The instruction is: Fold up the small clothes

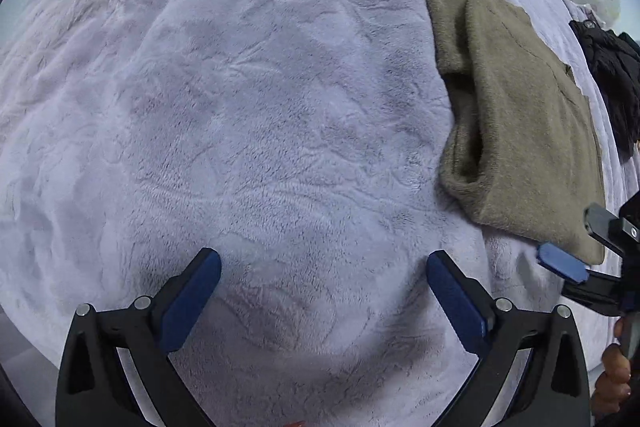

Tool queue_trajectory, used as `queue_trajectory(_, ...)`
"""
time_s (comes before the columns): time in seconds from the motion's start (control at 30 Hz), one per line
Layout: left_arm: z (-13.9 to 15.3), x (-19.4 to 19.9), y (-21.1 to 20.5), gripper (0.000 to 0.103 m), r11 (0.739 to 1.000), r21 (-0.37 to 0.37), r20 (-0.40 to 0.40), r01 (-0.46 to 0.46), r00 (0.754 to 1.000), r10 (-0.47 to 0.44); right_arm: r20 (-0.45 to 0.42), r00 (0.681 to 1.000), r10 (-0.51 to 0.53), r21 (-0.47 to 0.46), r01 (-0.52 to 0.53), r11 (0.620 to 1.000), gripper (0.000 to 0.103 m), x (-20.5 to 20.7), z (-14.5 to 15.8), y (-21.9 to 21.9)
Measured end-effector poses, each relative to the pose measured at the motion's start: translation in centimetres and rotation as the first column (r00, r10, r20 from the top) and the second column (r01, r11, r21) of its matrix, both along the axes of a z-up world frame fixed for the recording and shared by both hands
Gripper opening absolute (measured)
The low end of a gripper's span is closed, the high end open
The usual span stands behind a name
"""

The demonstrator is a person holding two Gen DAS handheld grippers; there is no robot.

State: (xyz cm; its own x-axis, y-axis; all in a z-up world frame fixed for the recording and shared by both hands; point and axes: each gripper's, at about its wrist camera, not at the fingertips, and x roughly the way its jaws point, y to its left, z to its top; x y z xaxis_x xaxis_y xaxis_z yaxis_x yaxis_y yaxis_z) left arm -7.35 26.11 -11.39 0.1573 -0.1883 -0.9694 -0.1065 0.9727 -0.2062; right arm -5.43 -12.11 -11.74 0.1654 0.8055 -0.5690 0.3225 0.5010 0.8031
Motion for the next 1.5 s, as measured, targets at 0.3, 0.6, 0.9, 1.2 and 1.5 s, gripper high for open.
queue_trajectory(0.3, -2.3, 0.5, 0.3, 0.103, 0.998, 0.024, -0.092, 0.05, 0.995, -0.047, -0.089, 0.987, -0.135, 0.206, 0.151, 0.967, 0.048, 1.6, -5.0, 3.5)
queue_trajectory(0.6, 0.6, -1.0, 3.8, 0.103, 0.997, -0.073, 0.001, 0.0, 1.0, 0.0, 0.012, 0.993, 0.115, 0.004, -0.115, 0.993, 0.009, 2.0, -3.8, 6.8)
queue_trajectory(0.9, 2.7, -0.8, 1.5, 0.103, 0.996, 0.001, 0.063, 0.088, 0.994, -0.088, 0.007, 0.938, 0.347, -0.186, -0.339, 0.922, 0.021, 1.5, -1.6, 10.8)
queue_trajectory(1.2, 4.1, 1.2, -1.8, 0.103, 0.997, -0.026, 0.077, 0.078, 0.994, -0.076, 0.006, 0.955, 0.298, -0.326, -0.279, 0.903, 0.068, 0.1, 2.5, 5.8)
queue_trajectory(1.5, 5.5, 4.4, -7.0, 0.103, 0.989, 0.021, 0.112, 0.144, 0.983, -0.145, 0.087, 0.991, -0.1, -0.559, 0.132, 0.819, 0.068, -1.9, 6.8, -12.0)
